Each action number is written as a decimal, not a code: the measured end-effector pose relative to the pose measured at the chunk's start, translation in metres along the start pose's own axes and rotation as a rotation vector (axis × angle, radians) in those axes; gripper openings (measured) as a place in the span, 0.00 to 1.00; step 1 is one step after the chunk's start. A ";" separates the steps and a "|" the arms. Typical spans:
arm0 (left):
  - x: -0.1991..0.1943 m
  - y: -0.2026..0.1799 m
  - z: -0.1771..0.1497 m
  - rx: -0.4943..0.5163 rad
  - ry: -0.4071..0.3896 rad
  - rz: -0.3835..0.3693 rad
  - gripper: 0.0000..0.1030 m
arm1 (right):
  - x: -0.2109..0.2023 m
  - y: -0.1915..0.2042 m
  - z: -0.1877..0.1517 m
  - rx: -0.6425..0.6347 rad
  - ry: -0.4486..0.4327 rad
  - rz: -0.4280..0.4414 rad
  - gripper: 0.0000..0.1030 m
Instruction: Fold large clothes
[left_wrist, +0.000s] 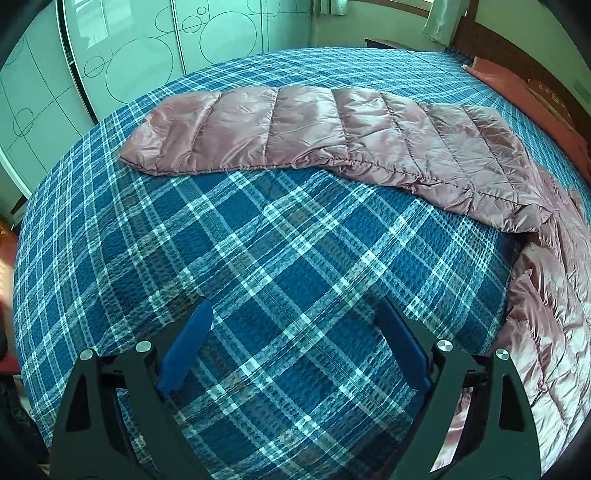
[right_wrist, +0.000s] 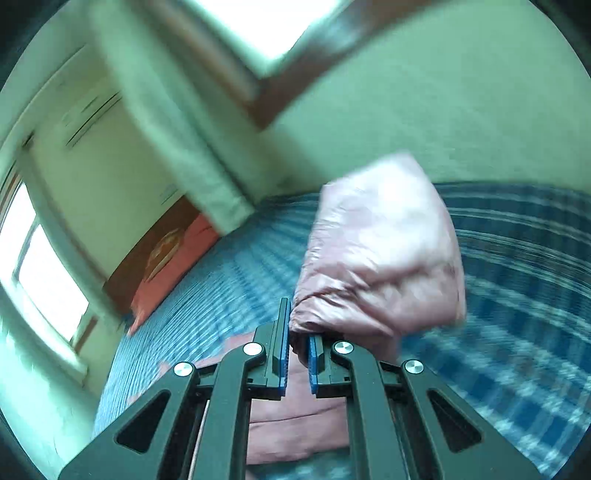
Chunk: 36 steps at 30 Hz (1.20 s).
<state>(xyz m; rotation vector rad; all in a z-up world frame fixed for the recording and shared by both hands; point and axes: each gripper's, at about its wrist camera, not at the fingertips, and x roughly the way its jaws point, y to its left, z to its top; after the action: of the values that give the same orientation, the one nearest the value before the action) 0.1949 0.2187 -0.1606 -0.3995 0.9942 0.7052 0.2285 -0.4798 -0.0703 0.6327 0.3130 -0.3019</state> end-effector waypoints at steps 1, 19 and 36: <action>0.001 -0.001 0.000 0.009 -0.003 0.007 0.88 | 0.009 0.026 -0.005 -0.052 0.018 0.029 0.08; 0.015 -0.003 -0.010 0.020 -0.022 -0.018 0.97 | 0.092 0.309 -0.233 -0.560 0.497 0.384 0.08; 0.015 -0.003 -0.012 0.019 -0.022 -0.018 0.98 | 0.057 0.291 -0.253 -0.627 0.662 0.503 0.55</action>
<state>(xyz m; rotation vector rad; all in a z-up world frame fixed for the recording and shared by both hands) 0.1946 0.2151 -0.1793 -0.3822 0.9747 0.6824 0.3389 -0.1107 -0.1310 0.1526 0.8232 0.4955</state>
